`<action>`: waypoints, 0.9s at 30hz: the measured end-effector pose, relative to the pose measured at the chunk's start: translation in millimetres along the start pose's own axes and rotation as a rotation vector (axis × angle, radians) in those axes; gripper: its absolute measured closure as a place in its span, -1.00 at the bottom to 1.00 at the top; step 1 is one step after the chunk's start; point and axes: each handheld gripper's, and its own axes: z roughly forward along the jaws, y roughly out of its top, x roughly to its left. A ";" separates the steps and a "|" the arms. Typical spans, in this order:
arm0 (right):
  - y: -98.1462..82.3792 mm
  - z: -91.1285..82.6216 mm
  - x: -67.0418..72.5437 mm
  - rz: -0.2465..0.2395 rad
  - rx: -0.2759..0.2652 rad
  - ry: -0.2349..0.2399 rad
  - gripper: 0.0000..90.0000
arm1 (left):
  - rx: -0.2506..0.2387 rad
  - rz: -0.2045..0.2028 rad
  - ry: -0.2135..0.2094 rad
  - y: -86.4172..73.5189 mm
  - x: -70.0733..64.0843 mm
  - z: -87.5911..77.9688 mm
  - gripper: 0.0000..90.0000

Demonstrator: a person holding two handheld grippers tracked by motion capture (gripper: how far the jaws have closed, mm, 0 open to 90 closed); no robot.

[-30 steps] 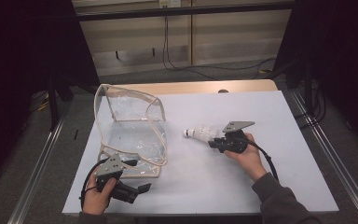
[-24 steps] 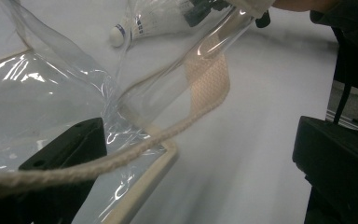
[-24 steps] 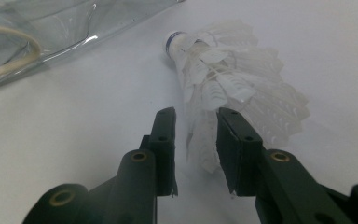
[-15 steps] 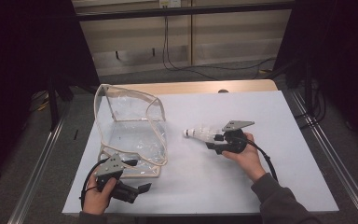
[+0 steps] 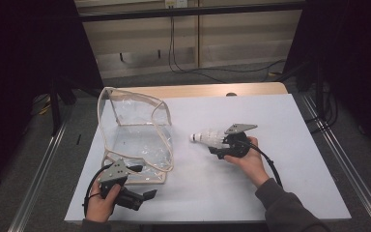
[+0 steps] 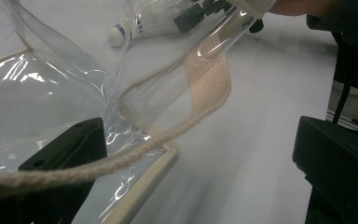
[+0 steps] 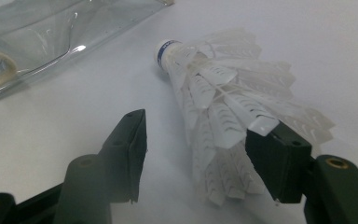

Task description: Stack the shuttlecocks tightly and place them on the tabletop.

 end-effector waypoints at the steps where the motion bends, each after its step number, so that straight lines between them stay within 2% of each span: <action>1: 0.3 0.7 -0.2 0.001 0.000 0.000 -0.14 | -0.004 -0.002 -0.001 -0.2 0.0 0.1 -0.94; 15: 4.1 12.7 1.9 0.044 -0.006 -0.037 -0.18 | -0.003 -0.004 -0.003 -0.3 0.6 -0.1 -0.94; 19: 4.5 15.3 1.8 0.049 -0.011 -0.048 -0.13 | -0.006 -0.004 -0.005 -0.4 0.8 0.0 -0.94; 25: 3.5 19.5 2.2 0.056 -0.013 -0.052 0.09 | -0.005 -0.002 -0.003 -0.4 1.3 -0.2 -0.93; 27: 3.6 20.4 2.8 0.062 -0.013 -0.052 0.09 | -0.004 -0.005 -0.004 -0.4 1.0 -0.2 -0.93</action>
